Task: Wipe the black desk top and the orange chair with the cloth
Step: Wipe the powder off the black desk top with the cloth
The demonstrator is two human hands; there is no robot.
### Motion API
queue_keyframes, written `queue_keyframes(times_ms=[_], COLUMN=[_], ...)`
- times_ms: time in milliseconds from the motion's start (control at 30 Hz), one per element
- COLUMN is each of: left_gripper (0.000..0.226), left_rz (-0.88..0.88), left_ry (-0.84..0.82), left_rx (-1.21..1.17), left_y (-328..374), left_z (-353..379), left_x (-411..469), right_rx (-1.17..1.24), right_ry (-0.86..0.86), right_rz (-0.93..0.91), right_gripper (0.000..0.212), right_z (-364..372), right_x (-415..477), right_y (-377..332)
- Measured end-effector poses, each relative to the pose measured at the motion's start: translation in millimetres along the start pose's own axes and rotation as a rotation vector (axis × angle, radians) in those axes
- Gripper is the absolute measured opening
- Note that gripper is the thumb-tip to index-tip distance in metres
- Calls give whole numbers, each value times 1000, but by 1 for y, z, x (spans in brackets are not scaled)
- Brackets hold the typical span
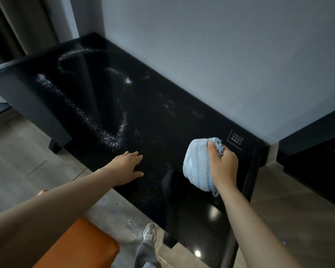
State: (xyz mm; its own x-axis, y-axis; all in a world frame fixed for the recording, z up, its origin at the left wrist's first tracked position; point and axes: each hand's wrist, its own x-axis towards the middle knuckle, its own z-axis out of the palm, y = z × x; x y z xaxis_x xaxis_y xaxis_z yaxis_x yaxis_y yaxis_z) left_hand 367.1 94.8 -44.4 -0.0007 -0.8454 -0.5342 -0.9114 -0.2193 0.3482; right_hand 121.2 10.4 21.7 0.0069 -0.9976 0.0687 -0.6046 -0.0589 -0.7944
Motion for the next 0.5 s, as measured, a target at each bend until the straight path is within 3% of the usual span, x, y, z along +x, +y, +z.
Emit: queue_keyframes(times_ms=[333, 500], left_gripper=[80, 84], left_rz=[-121, -117], left_ry=[-9, 71], left_rx=[26, 31], left_y=[43, 53], left_z=[-24, -28], left_x=[104, 154], right_rx=[-24, -87], right_ry=[19, 29], right_rz=[-18, -18], right_gripper=[42, 36], right_z=[-1, 11], right_x=[163, 229], right_y=[44, 70])
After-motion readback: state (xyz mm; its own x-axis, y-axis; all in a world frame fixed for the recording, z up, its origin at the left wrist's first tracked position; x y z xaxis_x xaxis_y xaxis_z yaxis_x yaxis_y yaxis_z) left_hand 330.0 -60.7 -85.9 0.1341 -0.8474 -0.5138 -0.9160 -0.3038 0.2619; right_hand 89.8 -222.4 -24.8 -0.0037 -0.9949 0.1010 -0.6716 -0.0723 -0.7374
